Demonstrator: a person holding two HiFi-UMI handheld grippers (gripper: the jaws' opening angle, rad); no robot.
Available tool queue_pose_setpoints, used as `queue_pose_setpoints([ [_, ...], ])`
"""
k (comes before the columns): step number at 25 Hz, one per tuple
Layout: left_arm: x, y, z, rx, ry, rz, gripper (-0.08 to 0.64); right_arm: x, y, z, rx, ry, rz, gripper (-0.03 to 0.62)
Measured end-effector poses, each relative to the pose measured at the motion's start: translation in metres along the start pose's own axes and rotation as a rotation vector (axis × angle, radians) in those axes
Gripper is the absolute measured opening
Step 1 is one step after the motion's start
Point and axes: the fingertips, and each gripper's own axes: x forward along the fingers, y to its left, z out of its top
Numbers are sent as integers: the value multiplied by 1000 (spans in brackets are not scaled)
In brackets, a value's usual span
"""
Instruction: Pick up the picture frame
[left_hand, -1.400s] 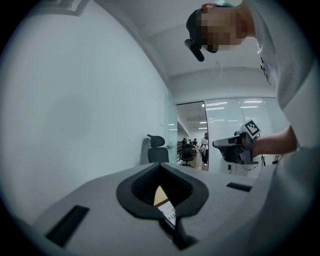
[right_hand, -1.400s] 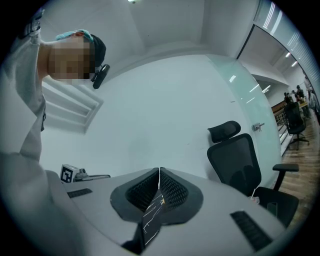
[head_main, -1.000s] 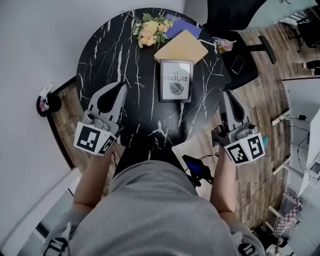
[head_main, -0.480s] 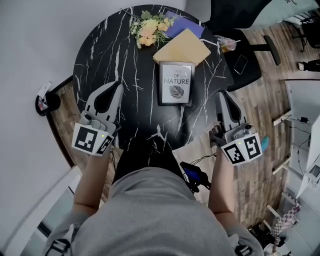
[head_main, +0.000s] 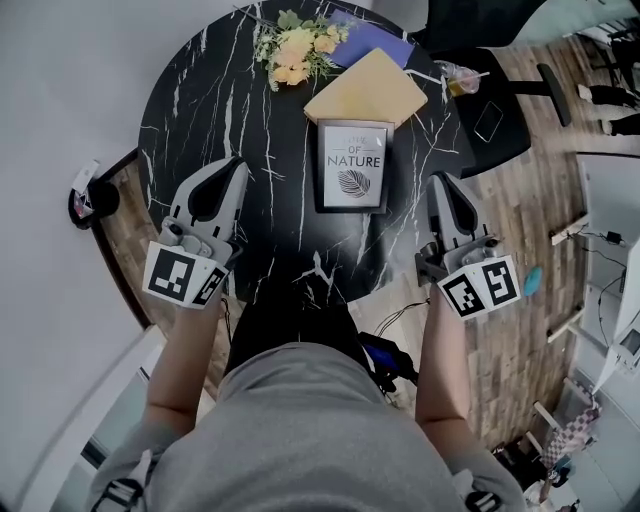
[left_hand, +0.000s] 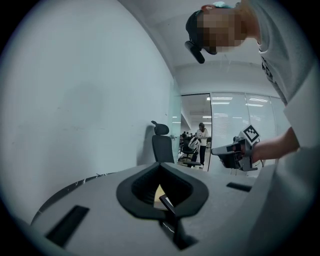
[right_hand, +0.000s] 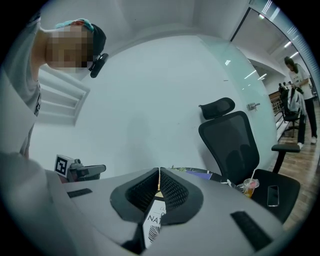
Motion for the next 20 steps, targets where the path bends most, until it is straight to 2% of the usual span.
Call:
queue_pose_setpoints([
  [6,9,1,-10,-15,12,-4,6,13,-13,-28,26,64,-3,26],
  [12,13,-1,-21,-27,25,-17,6,27,-26,-68,58,156,30,28],
  [20,21,2,-30,-42,26,-23,6,43,-55,-112,69,234,-14,28],
])
